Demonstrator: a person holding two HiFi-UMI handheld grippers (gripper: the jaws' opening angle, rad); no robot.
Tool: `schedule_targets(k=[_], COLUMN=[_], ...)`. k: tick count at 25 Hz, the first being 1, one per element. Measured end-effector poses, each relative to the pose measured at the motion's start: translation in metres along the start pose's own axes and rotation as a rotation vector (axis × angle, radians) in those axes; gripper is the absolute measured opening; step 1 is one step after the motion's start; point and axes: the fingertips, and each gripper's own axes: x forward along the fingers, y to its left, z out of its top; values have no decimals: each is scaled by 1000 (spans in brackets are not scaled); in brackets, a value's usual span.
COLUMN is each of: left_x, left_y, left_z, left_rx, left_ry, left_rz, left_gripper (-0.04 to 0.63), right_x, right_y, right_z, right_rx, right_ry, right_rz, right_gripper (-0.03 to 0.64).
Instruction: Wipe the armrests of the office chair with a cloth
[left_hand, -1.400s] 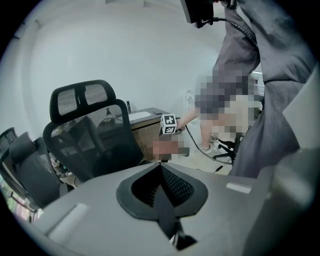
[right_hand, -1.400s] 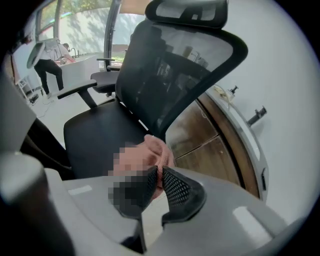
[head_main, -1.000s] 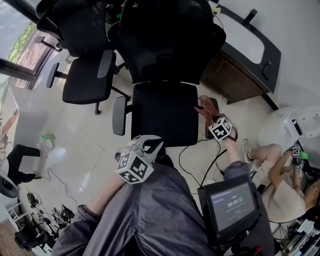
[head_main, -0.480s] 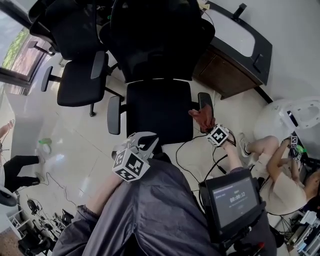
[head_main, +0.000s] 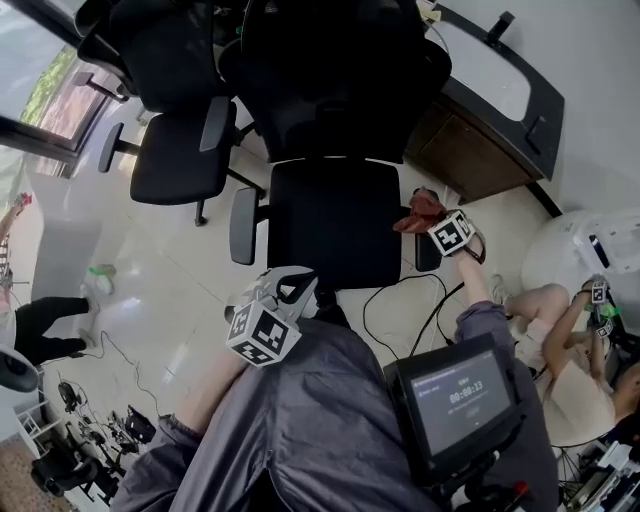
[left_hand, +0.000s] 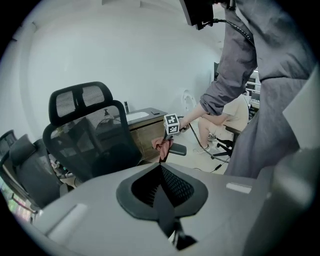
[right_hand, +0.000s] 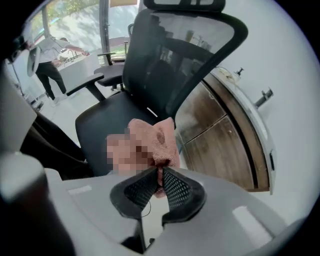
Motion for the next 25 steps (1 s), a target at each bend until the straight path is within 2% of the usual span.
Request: schedule_targets(k=[5,9,11,14,18,20,25], left_x=[-12,-16,-15,-11,-5,-3,-5], left_y=[8,10,9,4,-4,-8,-18], left_z=[-12,-15,-13,-8,1,6,9], left_rx=[-30,-36,-32,-19,3,10,18], left_ry=[25,25,19,3,-19,-31,-41], left_rz=[33,41,37,20,-5,-12,-14], left_gripper=[17,17,17,17,17,17,17], right_x=[12,18,16,4,-11,-14,-21], right_y=[-31,-11,5,36,68,90,103], right_z=[36,46,39,32,-19,-31,-44], right_rx=[36,2,-30,-93,-122,-136,-42], right_ry=[-66,-85,-81,-141,-49,-69,-108], right_rz=[-71,-20,-1,47,79,125,129], right_gripper=[30,31,30,29,29,29,32])
